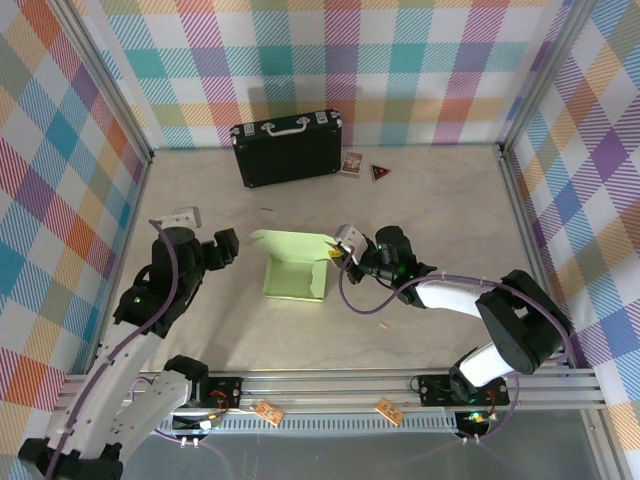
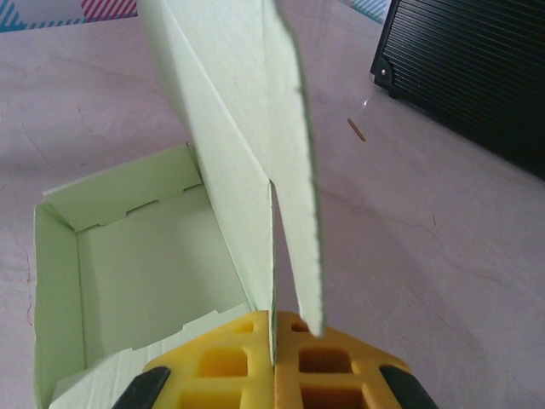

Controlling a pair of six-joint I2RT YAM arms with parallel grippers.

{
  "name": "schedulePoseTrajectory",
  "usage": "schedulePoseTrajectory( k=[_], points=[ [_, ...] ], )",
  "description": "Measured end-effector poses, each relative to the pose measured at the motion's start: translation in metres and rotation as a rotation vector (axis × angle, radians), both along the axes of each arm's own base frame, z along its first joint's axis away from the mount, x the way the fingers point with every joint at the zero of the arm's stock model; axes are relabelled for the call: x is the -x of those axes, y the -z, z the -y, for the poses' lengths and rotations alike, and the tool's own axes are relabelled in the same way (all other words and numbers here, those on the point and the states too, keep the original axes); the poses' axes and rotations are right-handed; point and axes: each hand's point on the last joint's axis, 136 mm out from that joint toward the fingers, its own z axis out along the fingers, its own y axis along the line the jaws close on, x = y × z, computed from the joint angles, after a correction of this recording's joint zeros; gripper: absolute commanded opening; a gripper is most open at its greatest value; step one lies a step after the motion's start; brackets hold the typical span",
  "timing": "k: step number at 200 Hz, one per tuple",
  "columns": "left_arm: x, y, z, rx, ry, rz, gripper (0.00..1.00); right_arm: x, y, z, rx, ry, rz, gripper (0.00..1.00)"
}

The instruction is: Fold the paper box

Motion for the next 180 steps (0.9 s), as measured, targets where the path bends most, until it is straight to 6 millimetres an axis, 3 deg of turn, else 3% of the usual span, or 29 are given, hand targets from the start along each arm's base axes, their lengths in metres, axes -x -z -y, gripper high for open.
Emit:
schedulePoseTrajectory(
  k=[15, 27, 50, 74, 94, 115, 154, 180],
  points=[
    [-0.005, 0.034, -0.013, 0.027, -0.083, -0.1, 0.54, 0.0, 0.0, 0.0, 0.003, -0.001, 0.001, 0.0],
    [-0.009, 0.059, -0.02, 0.04, -0.126, -0.18, 0.39, 0.0, 0.001, 0.0, 0.004, -0.001, 0.0, 0.0],
    [-0.021, 0.09, -0.02, 0.07, -0.146, -0.275, 0.38, 0.001, 0.002, 0.0, 0.007, -0.002, -0.004, 0.0],
    [-0.037, 0.1, -0.01, 0.105, -0.106, -0.282, 0.36, 0.001, 0.003, 0.001, 0.01, -0.003, -0.007, 0.0],
    [-0.054, 0.109, 0.001, 0.139, -0.058, -0.297, 0.24, 0.001, 0.003, 0.0, 0.009, -0.005, -0.009, 0.0],
    [-0.067, 0.116, 0.018, 0.2, 0.017, -0.303, 0.2, 0.002, 0.003, 0.0, 0.008, -0.009, -0.01, 0.0],
    [-0.073, 0.117, 0.04, 0.28, 0.12, -0.281, 0.12, 0.002, 0.008, -0.001, 0.014, -0.012, -0.022, 0.0],
    [-0.063, 0.123, 0.051, 0.331, 0.174, -0.277, 0.05, 0.002, 0.015, -0.001, 0.021, -0.009, -0.043, 0.0]
  ],
)
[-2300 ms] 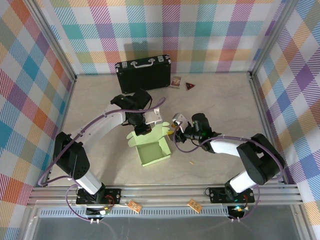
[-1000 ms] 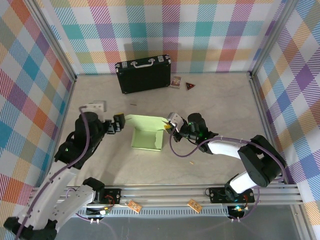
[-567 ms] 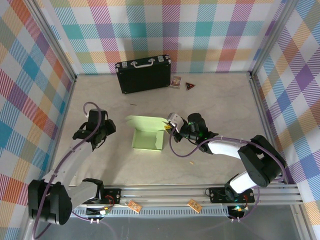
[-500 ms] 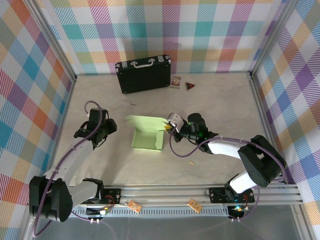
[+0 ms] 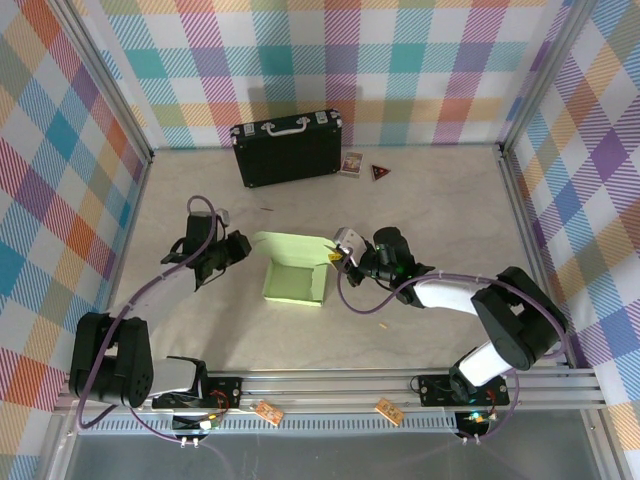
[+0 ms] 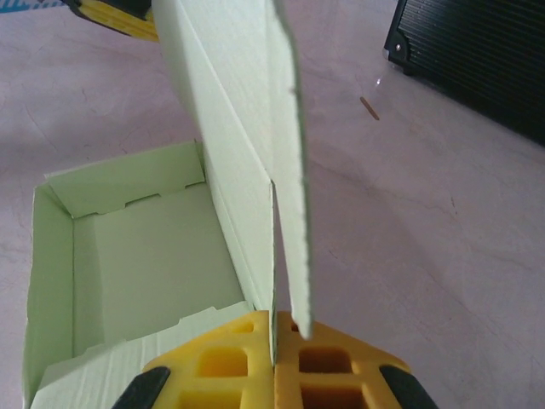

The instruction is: Fold the paper box

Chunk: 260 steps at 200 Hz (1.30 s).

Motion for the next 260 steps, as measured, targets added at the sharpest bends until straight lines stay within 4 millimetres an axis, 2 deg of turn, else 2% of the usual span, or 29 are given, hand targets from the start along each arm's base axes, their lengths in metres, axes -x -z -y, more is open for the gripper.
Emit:
schedulePoseTrajectory(
  k=[47, 89, 109, 163, 183, 201, 232, 260],
  points=[
    [0.024, 0.001, 0.014, 0.061, 0.054, 0.019, 0.04, -0.001, 0.004, -0.004, -0.017, -0.003, -0.038, 0.0],
    [0.023, -0.007, 0.025, 0.076, 0.091, 0.057, 0.04, 0.0, 0.003, -0.007, -0.026, -0.012, -0.051, 0.0],
    [0.023, -0.001, 0.013, 0.035, 0.026, 0.037, 0.12, 0.0, 0.004, -0.007, -0.026, -0.012, -0.051, 0.0],
    [0.035, -0.001, -0.041, -0.109, -0.216, -0.009, 0.14, 0.0, 0.005, -0.006, -0.018, -0.015, -0.051, 0.0],
    [0.024, -0.004, -0.053, -0.117, -0.261, -0.016, 0.14, 0.0, 0.005, -0.006, -0.016, -0.018, -0.047, 0.0],
    [0.001, -0.006, -0.052, -0.095, -0.246, -0.015, 0.1, 0.001, 0.005, -0.007, -0.015, -0.024, -0.044, 0.0],
    [-0.034, -0.003, -0.031, -0.027, -0.149, -0.009, 0.05, 0.002, 0.005, -0.007, -0.011, -0.032, -0.035, 0.0],
    [-0.034, 0.003, -0.016, 0.027, -0.079, -0.019, 0.03, 0.001, 0.003, -0.008, -0.013, -0.032, -0.033, 0.0]
  ],
)
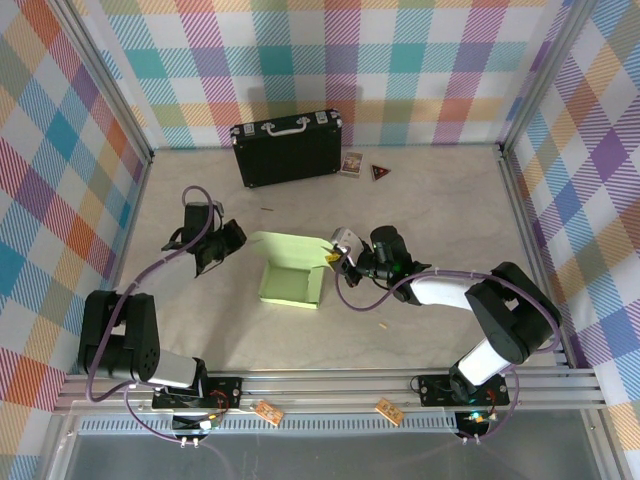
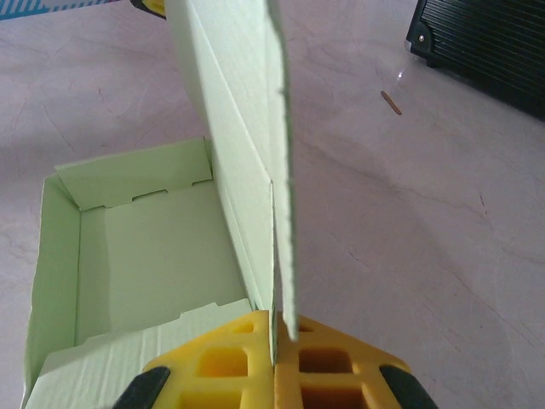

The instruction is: Fold the paper box

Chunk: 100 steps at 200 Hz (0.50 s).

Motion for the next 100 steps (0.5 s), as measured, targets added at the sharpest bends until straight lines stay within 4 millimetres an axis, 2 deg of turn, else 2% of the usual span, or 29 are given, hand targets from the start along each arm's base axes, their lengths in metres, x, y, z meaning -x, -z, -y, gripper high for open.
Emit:
schedulePoseTrajectory(
  k=[48, 100],
  points=[
    [0.024, 0.011, 0.014, 0.062, 0.067, -0.013, 0.02, -0.005, -0.005, -0.004, -0.015, 0.008, -0.006, 0.0],
    [0.033, -0.005, 0.031, 0.092, 0.127, 0.034, 0.02, -0.008, -0.001, -0.007, -0.023, 0.018, -0.043, 0.0]
  ],
)
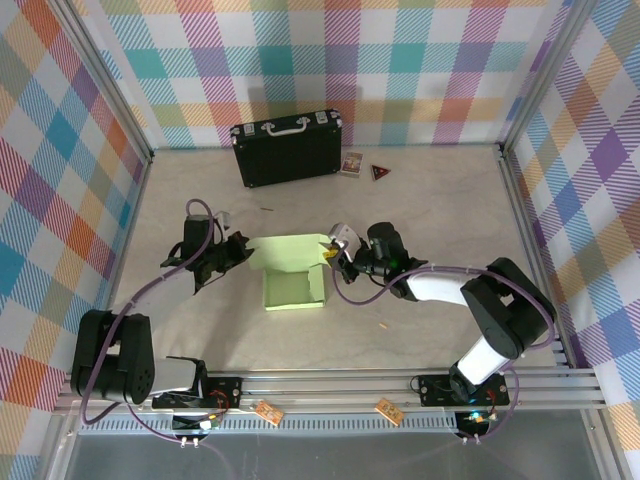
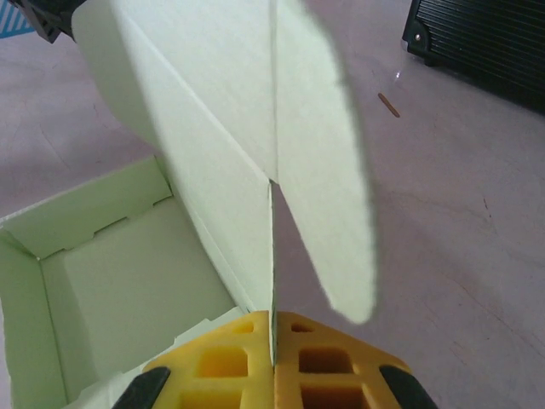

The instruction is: Fold the paper box

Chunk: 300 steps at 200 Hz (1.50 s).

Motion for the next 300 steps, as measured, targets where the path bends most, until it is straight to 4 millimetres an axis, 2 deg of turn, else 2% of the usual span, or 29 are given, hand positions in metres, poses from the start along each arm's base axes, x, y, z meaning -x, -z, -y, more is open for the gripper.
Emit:
schedulePoseTrajectory(
  k=[41, 102, 146, 169, 224, 241, 272, 300],
  points=[
    [0.002, -0.006, 0.012, 0.022, 0.018, 0.013, 0.04, 0.004, 0.002, -0.008, -0.004, 0.009, -0.032, 0.0],
    [-0.001, -0.006, 0.006, 0.01, -0.035, 0.024, 0.06, 0.0, 0.005, -0.016, -0.002, 0.144, -0.095, 0.0],
    [0.005, 0.002, 0.009, 0.001, -0.029, 0.014, 0.17, -0.009, 0.012, -0.015, 0.02, 0.249, -0.108, 0.0],
    [0.012, -0.001, 0.01, -0.003, -0.01, 0.031, 0.22, -0.012, 0.01, -0.015, 0.022, 0.274, -0.097, 0.0],
    [0.024, -0.006, 0.021, 0.027, 0.055, 0.076, 0.27, -0.014, 0.007, -0.015, 0.02, 0.287, -0.085, 0.0],
    [0.028, -0.004, 0.022, 0.037, 0.07, 0.082, 0.32, -0.014, 0.007, -0.014, 0.021, 0.288, -0.086, 0.0],
    [0.038, -0.006, 0.024, 0.042, 0.088, 0.102, 0.46, -0.014, 0.005, -0.014, 0.022, 0.284, -0.079, 0.0],
    [0.046, -0.016, 0.023, 0.047, 0.101, 0.154, 0.48, -0.011, -0.005, -0.018, 0.02, 0.241, -0.032, 0.0]
  ],
)
